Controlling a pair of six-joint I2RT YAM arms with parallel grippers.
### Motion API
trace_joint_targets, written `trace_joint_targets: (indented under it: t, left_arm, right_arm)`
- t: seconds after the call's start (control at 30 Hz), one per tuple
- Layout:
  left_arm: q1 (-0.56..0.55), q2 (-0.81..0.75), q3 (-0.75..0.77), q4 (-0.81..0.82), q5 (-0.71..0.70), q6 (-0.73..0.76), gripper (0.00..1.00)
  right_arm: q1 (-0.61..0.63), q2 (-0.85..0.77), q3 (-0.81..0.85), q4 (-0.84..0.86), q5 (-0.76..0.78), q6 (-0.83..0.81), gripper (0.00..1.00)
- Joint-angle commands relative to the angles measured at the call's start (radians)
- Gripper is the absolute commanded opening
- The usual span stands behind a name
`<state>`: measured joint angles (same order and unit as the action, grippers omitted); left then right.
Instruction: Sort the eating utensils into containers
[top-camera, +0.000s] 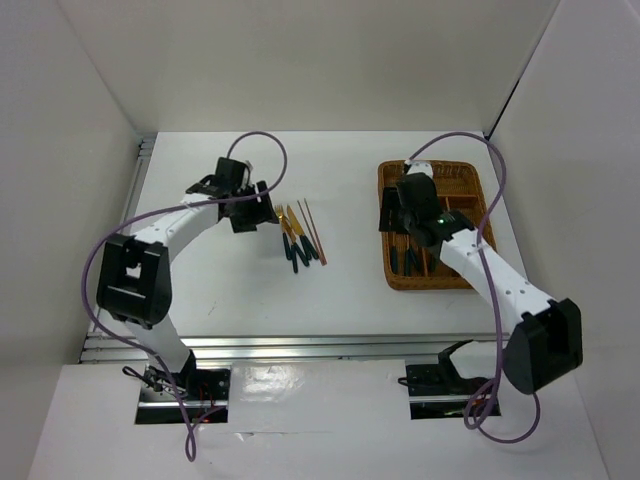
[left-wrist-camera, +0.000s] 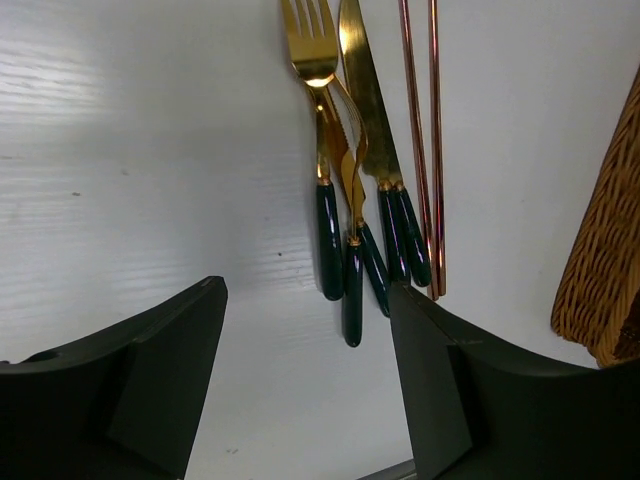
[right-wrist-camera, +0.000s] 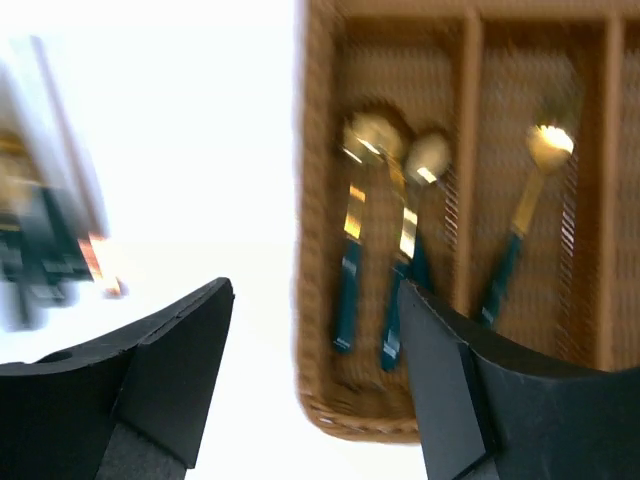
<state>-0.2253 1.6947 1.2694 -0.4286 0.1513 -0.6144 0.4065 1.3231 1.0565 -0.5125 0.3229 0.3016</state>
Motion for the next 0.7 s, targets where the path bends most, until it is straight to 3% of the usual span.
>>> trace_joint_targets:
  t: [0.0,0.17,0.37,0.67]
  left_arm:
    - [-0.042,0.060,-0.016,0.027,-0.019,-0.048,0.78]
    - [-0.075,0.105,-0.016,0.039,-0.029,-0.073,0.74]
    - [-0.153,0.193,0.057,0.013,-0.113,-0.085,0.71]
    - [-0.163,0.267,0.155,-0.053,-0.226,-0.114,0.62]
  right_arm:
    - [-0.006,-0.090,-0.044,0.159,-0.126,-0.022,0.75]
    - [-0.006,-0.136,-0.141,0.261,-0.202,0.016,0.79]
    - [-0.006,-0.116,-0.153,0.261,-0.202,0.016,0.79]
    - [-0.006,-0.125,-0.191,0.284,-0.242,0.016,0.79]
